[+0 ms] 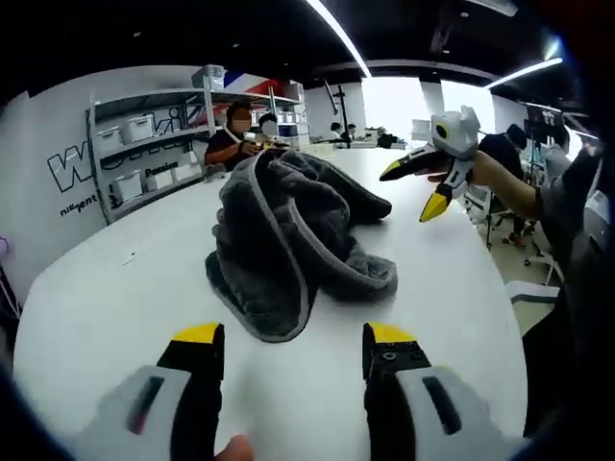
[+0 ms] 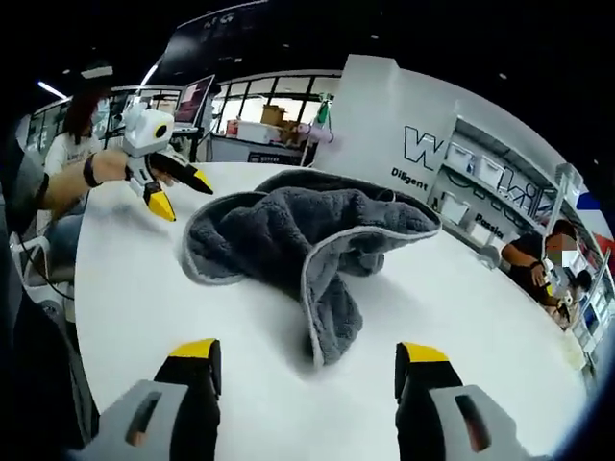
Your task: Fold the towel on the table until its edges align and the towel forms a compact rectangular stack.
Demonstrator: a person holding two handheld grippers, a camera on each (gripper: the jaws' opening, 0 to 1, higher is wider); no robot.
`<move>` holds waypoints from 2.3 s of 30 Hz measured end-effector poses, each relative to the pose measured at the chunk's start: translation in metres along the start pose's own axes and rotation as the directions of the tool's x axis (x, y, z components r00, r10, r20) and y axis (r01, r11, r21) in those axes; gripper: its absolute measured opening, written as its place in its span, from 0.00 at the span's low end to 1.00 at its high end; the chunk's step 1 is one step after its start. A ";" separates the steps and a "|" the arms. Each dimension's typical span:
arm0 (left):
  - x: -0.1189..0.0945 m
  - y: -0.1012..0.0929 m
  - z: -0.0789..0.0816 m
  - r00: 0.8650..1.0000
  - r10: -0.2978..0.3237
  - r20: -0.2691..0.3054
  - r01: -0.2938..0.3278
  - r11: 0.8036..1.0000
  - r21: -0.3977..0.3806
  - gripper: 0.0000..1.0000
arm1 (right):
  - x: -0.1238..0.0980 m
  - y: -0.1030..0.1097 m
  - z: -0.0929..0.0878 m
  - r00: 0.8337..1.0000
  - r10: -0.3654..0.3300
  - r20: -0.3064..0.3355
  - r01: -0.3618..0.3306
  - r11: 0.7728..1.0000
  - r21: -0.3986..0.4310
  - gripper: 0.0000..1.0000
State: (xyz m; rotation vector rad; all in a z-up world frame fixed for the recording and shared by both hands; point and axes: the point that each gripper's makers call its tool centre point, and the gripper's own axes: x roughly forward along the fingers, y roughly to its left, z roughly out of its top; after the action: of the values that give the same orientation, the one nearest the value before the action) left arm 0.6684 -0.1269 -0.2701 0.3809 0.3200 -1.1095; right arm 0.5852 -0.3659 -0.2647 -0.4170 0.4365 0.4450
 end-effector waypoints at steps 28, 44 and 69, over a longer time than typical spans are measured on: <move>0.038 0.006 -0.013 0.999 -0.027 -0.028 0.025 0.997 -0.071 0.28 | 0.030 -0.015 -0.013 0.999 -0.042 -0.004 0.042 0.999 -0.016 0.21; 0.022 0.018 -0.014 1.000 -0.014 -0.021 0.012 0.998 -0.059 0.11 | 0.014 -0.052 -0.023 0.994 -0.111 0.006 0.111 0.994 -0.015 0.05; -0.068 0.102 -0.053 0.972 0.232 -0.036 -0.235 0.958 -0.164 0.07 | -0.046 -0.162 -0.082 0.934 -0.347 -0.090 0.355 0.929 0.101 0.03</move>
State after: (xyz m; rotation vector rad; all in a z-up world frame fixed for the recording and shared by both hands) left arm 0.7301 -0.0083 -0.2743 0.2703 0.3704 -0.8412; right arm 0.6024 -0.5525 -0.2638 -0.3890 0.4427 0.0555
